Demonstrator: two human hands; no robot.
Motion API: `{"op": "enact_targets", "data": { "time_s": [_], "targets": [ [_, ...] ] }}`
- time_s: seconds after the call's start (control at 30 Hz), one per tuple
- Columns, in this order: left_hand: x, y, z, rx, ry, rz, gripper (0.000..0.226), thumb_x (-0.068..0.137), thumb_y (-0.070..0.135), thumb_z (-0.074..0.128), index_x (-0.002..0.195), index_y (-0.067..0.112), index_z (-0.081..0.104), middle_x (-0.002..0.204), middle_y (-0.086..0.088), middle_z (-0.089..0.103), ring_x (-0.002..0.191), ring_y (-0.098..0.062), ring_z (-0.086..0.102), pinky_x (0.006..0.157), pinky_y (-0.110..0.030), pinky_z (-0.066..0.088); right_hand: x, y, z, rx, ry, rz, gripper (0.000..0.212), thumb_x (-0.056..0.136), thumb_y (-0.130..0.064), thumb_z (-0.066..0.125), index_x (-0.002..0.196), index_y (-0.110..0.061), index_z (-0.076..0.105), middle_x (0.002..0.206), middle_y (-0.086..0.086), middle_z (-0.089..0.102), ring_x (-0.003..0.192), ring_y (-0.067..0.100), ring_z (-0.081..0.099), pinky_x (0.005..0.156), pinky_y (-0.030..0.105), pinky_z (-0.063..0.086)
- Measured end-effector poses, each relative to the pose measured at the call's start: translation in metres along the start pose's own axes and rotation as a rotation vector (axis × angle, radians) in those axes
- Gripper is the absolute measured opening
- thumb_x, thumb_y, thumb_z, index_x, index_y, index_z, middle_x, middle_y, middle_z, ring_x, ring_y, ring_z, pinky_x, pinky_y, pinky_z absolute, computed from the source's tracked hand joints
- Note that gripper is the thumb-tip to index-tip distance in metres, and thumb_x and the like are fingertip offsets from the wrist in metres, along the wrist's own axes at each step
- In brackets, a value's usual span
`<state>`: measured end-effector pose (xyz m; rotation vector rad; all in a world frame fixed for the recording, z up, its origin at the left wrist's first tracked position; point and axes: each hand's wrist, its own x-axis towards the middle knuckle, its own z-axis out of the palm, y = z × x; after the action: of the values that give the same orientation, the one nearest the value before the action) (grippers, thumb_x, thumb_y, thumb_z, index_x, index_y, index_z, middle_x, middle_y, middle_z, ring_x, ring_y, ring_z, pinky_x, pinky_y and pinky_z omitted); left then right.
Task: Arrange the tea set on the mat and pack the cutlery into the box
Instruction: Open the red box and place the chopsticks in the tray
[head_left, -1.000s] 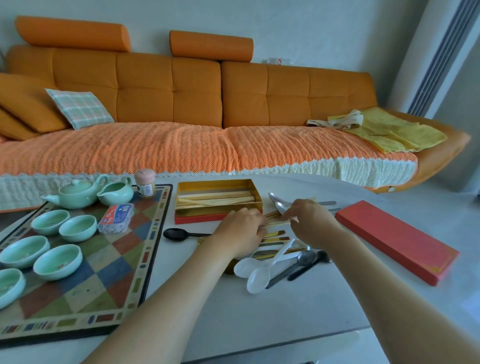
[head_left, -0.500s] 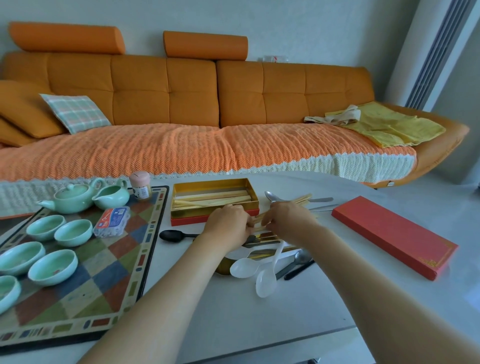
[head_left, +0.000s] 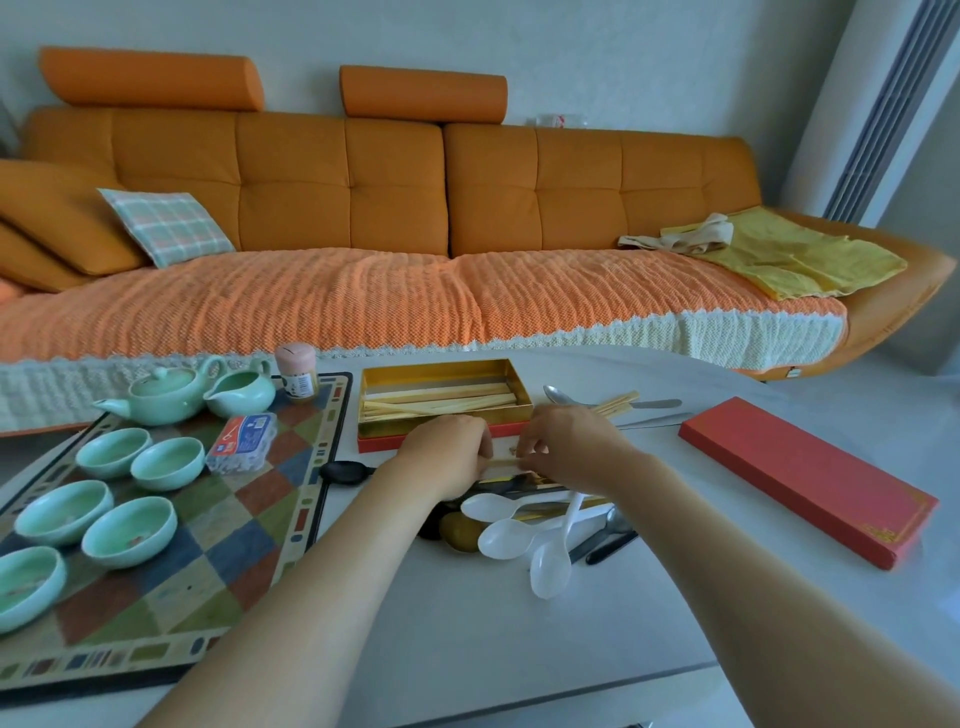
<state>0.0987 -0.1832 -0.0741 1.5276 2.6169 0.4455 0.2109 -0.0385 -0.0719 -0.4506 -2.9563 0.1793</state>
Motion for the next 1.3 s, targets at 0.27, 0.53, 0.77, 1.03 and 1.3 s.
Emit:
{"op": "enact_targets", "data": {
  "time_s": [0.27, 0.53, 0.77, 1.03, 1.3],
  "targets": [
    [-0.011, -0.033, -0.026, -0.165, 0.185, -0.008, 0.018, 0.099, 0.019, 0.050, 0.101, 0.025, 0.067, 0.093, 0.005, 0.063, 0.075, -0.014, 0.057, 0.059, -0.027, 0.038, 0.015, -0.017, -0.007, 0.203, 0.125, -0.032, 0.014, 0.095, -0.036, 0.059, 0.101, -0.028, 0.070, 0.089, -0.016, 0.058, 0.074, 0.003, 0.057, 0.064, 0.025, 0.047],
    [-0.017, -0.088, -0.040, -0.166, 0.430, -0.156, 0.015, 0.097, 0.022, 0.054, 0.105, 0.025, 0.067, 0.102, 0.008, 0.063, 0.101, -0.017, 0.055, 0.081, -0.036, 0.047, 0.035, -0.012, -0.004, 0.294, 0.295, 0.000, 0.032, 0.100, -0.008, 0.045, 0.123, -0.018, 0.065, 0.102, -0.004, 0.059, 0.089, 0.017, 0.056, 0.075, 0.027, 0.041],
    [-0.015, -0.095, -0.025, 0.068, 0.360, -0.039, 0.039, 0.098, 0.033, 0.052, 0.137, 0.026, 0.052, 0.136, 0.005, 0.052, 0.126, -0.022, 0.044, 0.104, -0.039, 0.035, 0.057, -0.016, 0.013, 0.216, 0.294, 0.080, 0.033, 0.100, -0.007, 0.041, 0.117, -0.018, 0.067, 0.096, -0.005, 0.060, 0.101, 0.023, 0.050, 0.089, 0.038, 0.041],
    [-0.007, -0.098, -0.013, 0.172, 0.107, -0.049, 0.057, 0.100, 0.051, 0.036, 0.152, 0.027, 0.031, 0.158, 0.006, 0.029, 0.145, -0.017, 0.023, 0.117, -0.040, 0.016, 0.070, -0.018, 0.026, 0.132, 0.268, 0.109, 0.033, 0.102, -0.016, 0.039, 0.116, -0.024, 0.068, 0.112, 0.000, 0.062, 0.107, 0.024, 0.049, 0.096, 0.041, 0.038],
    [-0.003, -0.093, -0.009, 0.184, 0.185, 0.014, 0.043, 0.098, 0.044, 0.045, 0.138, 0.030, 0.051, 0.138, 0.006, 0.052, 0.130, -0.019, 0.042, 0.111, -0.037, 0.023, 0.052, -0.033, 0.022, 0.116, 0.131, -0.077, 0.040, 0.093, -0.018, 0.043, 0.124, -0.023, 0.067, 0.123, -0.003, 0.068, 0.114, 0.019, 0.059, 0.099, 0.037, 0.048]
  ]
}}
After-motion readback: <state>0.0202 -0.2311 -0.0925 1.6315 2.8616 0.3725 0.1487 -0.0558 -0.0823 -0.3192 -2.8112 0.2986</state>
